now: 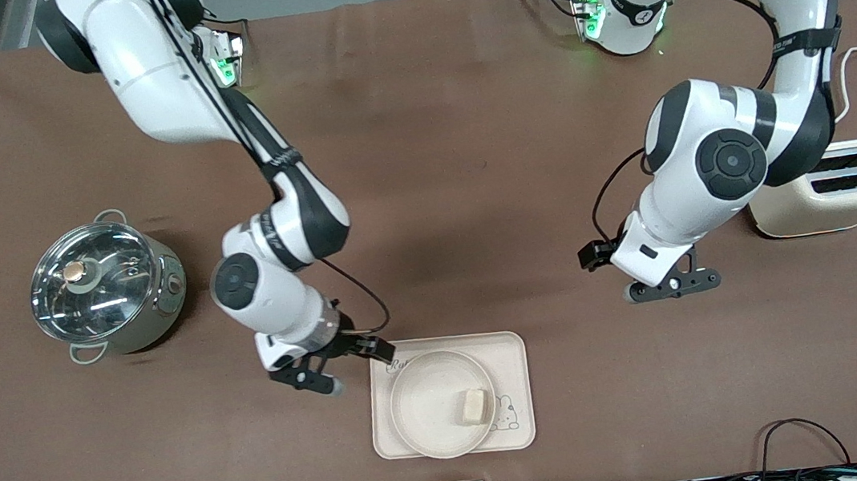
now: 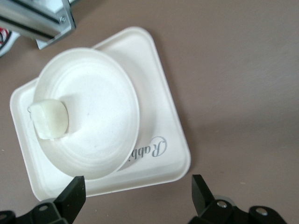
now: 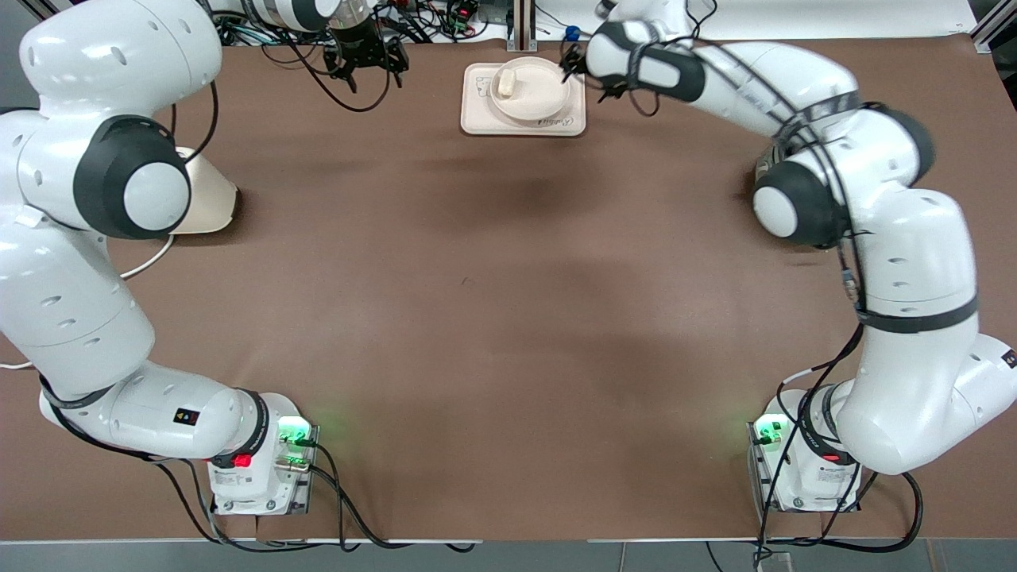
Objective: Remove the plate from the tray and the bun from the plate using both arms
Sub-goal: 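Reach the right gripper to the plate rim while the left gripper approaches, then close the right gripper on the white plate rim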
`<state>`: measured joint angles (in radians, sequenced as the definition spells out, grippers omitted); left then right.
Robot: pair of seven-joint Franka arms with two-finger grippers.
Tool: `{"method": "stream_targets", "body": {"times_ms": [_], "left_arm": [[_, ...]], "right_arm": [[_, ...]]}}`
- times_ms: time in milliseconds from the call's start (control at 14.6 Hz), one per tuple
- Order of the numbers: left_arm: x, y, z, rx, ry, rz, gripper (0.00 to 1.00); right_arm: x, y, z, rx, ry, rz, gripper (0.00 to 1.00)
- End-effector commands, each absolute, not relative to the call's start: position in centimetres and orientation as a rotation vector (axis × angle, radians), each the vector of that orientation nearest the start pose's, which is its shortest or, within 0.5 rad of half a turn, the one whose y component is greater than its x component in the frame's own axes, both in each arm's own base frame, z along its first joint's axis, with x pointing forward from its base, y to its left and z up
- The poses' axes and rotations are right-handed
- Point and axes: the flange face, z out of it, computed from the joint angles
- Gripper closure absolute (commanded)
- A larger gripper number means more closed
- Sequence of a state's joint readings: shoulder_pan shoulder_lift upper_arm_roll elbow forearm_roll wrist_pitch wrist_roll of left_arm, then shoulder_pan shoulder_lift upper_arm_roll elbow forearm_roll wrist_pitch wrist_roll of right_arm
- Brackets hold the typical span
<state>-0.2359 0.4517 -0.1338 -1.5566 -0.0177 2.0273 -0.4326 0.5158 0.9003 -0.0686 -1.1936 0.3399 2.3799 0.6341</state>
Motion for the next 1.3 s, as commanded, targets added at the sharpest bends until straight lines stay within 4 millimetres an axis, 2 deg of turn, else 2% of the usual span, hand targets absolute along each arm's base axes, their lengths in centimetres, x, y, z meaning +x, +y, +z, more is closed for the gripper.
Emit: {"method": "stream_targets", "body": {"times_ms": [0,205,478,547,615,683,820,888,1093,1230], "left_arm": [[64.8,-25.5,36.6,-3.249,-0.206,0.009,0.00],[65.0,-24.6,36.5,-3.244,-0.223,0.011,0.00],[64.9,-24.9,36.5,-3.245,-0.215,0.011,0.00],[64.9,-24.9,36.5,-3.244,-0.212,0.010,0.00],[64.9,-24.9,36.5,-3.244,-0.212,0.010,0.00],[64.9,-25.0,36.5,-3.243,-0.208,0.009,0.00],[64.9,-25.0,36.5,-3.243,-0.208,0.009,0.00],[64.9,-25.0,36.5,-3.243,-0.208,0.009,0.00],[64.9,-25.0,36.5,-3.243,-0.208,0.009,0.00],[64.9,-25.1,36.6,-3.243,-0.205,0.007,0.00]], "right_arm": [[71.5,37.8,24.7,-2.668,0.567,-0.231,0.00],[71.5,38.5,21.7,-2.634,0.571,-0.283,0.02],[72.7,37.7,19.2,-2.605,0.592,-0.340,0.08],[72.7,37.6,19.1,-2.605,0.592,-0.341,0.17],[72.7,37.6,19.0,-2.606,0.589,-0.340,0.31],[72.8,37.4,18.9,-2.609,0.589,-0.340,0.46],[72.7,37.3,18.5,-2.617,0.574,-0.341,0.85],[72.7,37.3,18.2,-2.620,0.571,-0.339,0.97],[72.9,36.9,18.2,-2.628,0.541,-0.348,1.00],[73.0,37.3,20.1,-2.614,0.527,-0.354,1.00]]}}
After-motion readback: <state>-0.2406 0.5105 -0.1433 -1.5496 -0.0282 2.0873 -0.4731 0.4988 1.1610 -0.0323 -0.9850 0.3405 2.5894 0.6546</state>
